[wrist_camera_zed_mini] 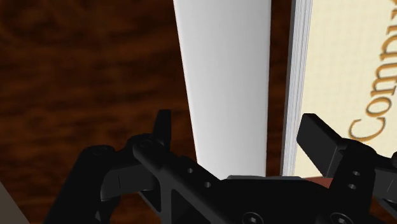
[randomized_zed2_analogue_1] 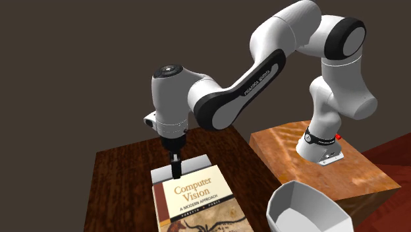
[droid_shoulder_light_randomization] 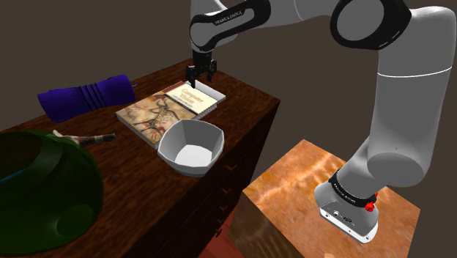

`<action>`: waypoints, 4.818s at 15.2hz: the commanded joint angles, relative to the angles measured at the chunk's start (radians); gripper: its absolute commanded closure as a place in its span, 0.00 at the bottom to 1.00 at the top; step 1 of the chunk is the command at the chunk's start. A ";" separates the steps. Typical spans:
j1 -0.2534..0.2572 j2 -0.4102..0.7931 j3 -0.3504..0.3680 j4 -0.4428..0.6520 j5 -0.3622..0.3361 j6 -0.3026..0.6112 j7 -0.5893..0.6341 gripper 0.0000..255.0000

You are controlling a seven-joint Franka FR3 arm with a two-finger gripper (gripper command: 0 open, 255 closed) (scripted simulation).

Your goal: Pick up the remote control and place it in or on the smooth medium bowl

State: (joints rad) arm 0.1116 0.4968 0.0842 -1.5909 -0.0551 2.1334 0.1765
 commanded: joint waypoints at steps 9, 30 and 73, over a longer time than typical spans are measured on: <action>0.003 0.026 -0.009 -0.023 0.005 0.009 -0.004 1.00; 0.012 -0.020 -0.020 -0.088 0.000 0.018 0.022 0.00; 0.012 -0.126 -0.015 0.175 0.012 -0.351 0.009 1.00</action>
State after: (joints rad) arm 0.1240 0.3713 0.0695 -1.4286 -0.0429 1.7961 0.1869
